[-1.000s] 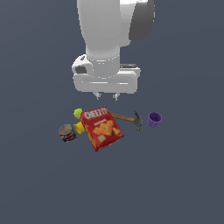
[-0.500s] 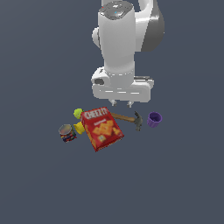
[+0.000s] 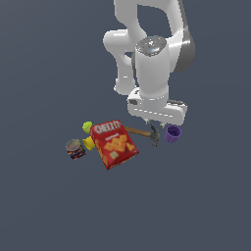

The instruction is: Pick up a designated object from a clutter of objects.

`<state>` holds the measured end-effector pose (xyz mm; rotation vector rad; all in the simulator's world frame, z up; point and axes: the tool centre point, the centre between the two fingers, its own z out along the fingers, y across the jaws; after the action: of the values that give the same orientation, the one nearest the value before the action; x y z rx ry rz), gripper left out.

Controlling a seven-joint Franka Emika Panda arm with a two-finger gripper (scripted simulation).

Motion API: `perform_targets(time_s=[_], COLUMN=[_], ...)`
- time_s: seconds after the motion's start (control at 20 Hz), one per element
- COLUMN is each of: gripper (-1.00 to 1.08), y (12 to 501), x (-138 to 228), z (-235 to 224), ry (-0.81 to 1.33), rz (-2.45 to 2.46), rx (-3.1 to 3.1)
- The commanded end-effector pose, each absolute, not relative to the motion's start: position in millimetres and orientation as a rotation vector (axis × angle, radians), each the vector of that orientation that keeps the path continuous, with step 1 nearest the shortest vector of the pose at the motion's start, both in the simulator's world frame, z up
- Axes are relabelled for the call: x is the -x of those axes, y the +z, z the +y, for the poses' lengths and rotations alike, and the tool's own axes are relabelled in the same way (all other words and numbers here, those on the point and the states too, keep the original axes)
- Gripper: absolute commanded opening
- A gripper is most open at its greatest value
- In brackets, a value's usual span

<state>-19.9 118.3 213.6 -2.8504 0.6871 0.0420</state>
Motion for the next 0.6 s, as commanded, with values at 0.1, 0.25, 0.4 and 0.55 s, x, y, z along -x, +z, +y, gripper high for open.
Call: perform_targets(time_s=[0.1,0.25,0.4,0.55], gripper=[0.28,0.28,0.28,0.28], y=[187.9,171.3,155.1,139.6], x=[34.7,46.4,59.5,73.4], z=[149.5,167.8,184.3,198.4], ry=[0.078,0.104,0.130,0.155], rz=[0.856,0.970,1.085,1.200], rx=[2.771,2.718,2.663,2.608])
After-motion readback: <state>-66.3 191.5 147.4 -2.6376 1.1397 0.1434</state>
